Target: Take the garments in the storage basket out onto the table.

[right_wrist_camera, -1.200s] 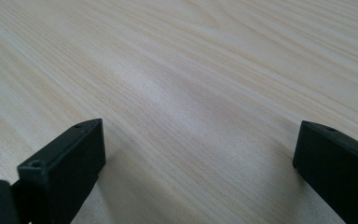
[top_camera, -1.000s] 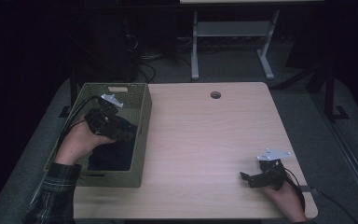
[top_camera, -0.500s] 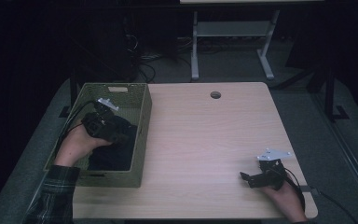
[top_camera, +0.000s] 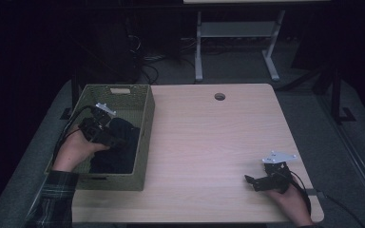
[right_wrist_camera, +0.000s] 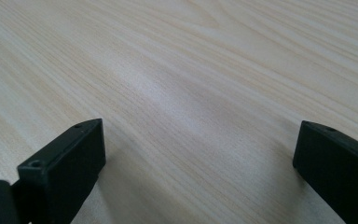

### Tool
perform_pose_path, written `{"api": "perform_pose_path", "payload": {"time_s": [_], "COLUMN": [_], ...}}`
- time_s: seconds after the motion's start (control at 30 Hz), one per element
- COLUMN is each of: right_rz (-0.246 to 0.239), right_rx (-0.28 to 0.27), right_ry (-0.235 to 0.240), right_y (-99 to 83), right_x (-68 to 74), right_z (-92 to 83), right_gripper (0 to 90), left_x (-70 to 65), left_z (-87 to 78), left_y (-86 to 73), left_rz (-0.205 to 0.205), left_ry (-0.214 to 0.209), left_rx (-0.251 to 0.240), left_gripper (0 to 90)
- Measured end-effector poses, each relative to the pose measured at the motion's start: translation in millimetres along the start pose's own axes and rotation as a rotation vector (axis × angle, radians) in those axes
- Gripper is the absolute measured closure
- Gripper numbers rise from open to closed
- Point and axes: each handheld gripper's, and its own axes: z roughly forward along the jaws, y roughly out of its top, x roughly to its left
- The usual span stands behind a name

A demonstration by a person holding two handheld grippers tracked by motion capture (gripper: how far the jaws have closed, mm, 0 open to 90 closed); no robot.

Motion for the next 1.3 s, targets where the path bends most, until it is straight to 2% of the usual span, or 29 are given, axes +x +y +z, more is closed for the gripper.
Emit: {"api": "perform_pose_path", "payload": {"time_s": [0.53,0.83,0.93,0.97,1.0,1.07,1.1,1.13,1.17,1.2,1.23,1.3], "right_rz": [0.001,0.001,0.001,0.001,0.001,0.001,0.001,0.001,0.001,0.001,0.001,0.001], "right_rx": [0.000,0.000,0.000,0.000,0.000,0.000,0.000,0.000,0.000,0.000,0.000,0.000], "right_ry": [0.000,0.000,0.000,0.000,0.000,0.000,0.000,0.001,0.000,0.000,0.000,0.000], "right_y": [0.0,0.0,0.0,0.0,0.0,0.0,0.0,0.0,0.0,0.0,0.0,0.0], "right_x": [0.1,0.1,0.1,0.1,0.1,0.1,0.1,0.1,0.1,0.1,0.1,0.1], "right_z": [0.0,0.0,0.0,0.0,0.0,0.0,0.0,0.0,0.0,0.0,0.0,0.0], "right_gripper": [2.0,2.0,2.0,2.0,2.0,2.0,2.0,2.0,2.0,2.0,2.0,2.0], "left_x": [12.2,15.4,15.4,15.5,15.5,15.1,14.8,14.7,14.7,14.7,14.7,15.2], "left_z": [29.1,40.1,42.2,42.6,42.8,42.9,42.7,42.6,42.6,42.6,42.4,40.5], "left_y": [-10.9,-12.1,-11.4,-11.2,-11.1,-10.6,-10.3,-10.0,-8.9,-8.9,-8.1,-6.5], "left_rz": [-0.051,-0.063,-0.066,-0.064,-0.062,-0.055,-0.054,-0.050,-0.043,-0.043,-0.036,-0.039], "left_ry": [0.023,0.015,0.004,-0.002,-0.006,-0.011,-0.013,-0.015,-0.021,-0.021,-0.017,-0.018], "left_rx": [0.072,0.093,0.091,0.091,0.091,0.092,0.093,0.096,0.103,0.103,0.108,0.115], "left_gripper": [21.8,23.9,27.6,29.5,37.7,43.2,43.2,47.5,56.3,60.6,60.6,72.4]}}
